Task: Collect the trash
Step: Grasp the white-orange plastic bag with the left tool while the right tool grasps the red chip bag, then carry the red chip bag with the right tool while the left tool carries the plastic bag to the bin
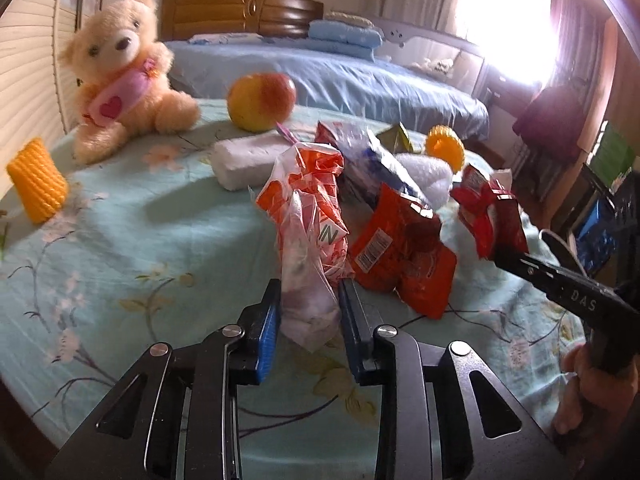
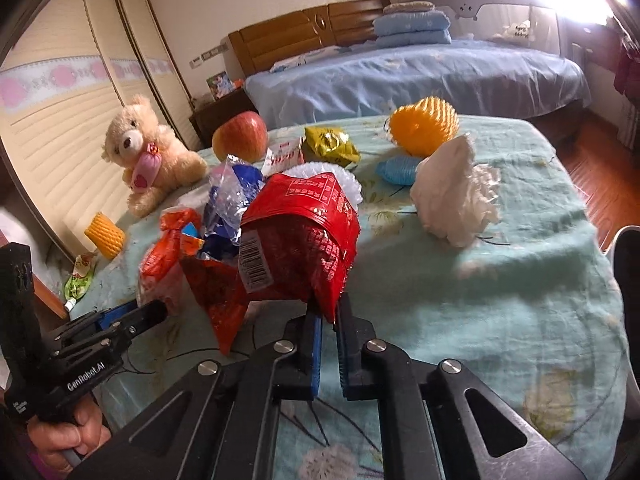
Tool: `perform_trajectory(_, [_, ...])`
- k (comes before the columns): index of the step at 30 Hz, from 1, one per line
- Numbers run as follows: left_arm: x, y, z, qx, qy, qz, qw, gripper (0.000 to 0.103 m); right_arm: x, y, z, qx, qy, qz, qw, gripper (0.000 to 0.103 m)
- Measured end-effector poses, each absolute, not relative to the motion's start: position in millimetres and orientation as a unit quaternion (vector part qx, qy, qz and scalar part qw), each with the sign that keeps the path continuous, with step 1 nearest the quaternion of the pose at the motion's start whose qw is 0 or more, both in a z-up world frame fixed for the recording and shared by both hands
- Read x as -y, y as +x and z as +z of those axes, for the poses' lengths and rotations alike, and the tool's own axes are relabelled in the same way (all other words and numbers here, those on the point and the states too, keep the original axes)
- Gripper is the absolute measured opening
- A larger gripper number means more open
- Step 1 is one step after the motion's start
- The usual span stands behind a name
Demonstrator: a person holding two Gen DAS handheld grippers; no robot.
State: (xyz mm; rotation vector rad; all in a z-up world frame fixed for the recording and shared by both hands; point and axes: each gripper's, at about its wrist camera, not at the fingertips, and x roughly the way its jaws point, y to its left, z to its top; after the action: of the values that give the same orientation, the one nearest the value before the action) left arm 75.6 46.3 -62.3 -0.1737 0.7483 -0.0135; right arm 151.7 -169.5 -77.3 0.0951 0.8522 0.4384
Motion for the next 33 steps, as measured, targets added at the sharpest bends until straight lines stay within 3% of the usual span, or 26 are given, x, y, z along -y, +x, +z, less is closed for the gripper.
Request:
perform_trajectory(15, [7, 55, -26, -0.327, -0.056, -0.074, 0.94, 0.027, 214, 117, -65, -0.388, 0.07, 0.179, 0.901, 0.006])
perform_trajectory(33, [98, 68, -36, -0.35, -0.012, -0.169, 0.921, 0.027, 285, 96, -59, -0.374, 0.091, 0.111, 0.916, 0.006])
